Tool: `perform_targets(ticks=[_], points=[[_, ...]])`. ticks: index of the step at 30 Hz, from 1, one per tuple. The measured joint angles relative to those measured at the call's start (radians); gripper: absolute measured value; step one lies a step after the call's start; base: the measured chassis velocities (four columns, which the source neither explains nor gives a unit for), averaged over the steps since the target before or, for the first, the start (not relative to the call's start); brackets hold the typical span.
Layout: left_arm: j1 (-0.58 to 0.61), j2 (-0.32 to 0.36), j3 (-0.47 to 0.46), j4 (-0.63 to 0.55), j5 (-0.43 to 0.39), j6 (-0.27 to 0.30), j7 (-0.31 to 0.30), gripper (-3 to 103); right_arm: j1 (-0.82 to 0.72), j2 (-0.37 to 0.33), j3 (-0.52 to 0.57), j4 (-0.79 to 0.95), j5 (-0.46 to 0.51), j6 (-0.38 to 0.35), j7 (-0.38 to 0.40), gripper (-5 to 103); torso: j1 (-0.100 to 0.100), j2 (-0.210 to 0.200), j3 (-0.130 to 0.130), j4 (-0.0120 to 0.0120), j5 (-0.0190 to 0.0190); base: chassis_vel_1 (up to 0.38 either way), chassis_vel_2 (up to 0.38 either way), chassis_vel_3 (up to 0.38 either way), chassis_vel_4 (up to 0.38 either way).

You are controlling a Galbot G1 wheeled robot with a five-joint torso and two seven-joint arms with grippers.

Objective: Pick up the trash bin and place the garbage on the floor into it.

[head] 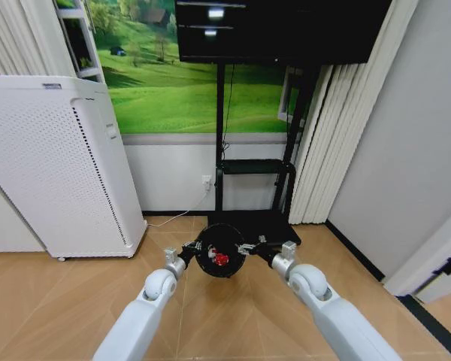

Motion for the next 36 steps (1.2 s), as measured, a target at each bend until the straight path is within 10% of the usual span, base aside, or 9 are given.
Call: perform_targets(ticks=[3, 8, 13, 36], points=[[0.05, 0.055, -0.089, -0.116, -0.021, 0.016, -0.025, 4, 0.022, 0.053, 0.046, -0.106, -0.019, 0.014, 0.197, 100, 0.0, 0.0, 0.0, -0.0001, 0.0, 0.0, 0.0, 0.0, 0.0], [0.092, 0.073, -0.142, -0.173, -0.021, 0.019, -0.041, 4, 0.043, 0.125, 0.05, -0.247, -0.057, 0.044, 0.288, 100, 0.0, 0.0, 0.0, 0.0001, -0.0001, 0.0, 0.0, 0.0, 0.0], [0.146, 0.07, -0.211, -0.224, -0.024, 0.021, -0.027, 4, 0.062, 0.197, 0.055, -0.443, -0.199, 0.163, 0.291, 100, 0.0, 0.0, 0.0, 0.0001, 0.0003, 0.0, 0.0, 0.0, 0.0], [0.178, 0.062, -0.223, -0.244, -0.012, 0.019, -0.009, 4, 0.07, 0.188, 0.072, -0.444, -0.192, 0.128, 0.214, 100, 0.0, 0.0, 0.0, -0.0001, 0.0002, -0.004, -0.003, 0.004, 0.003]])
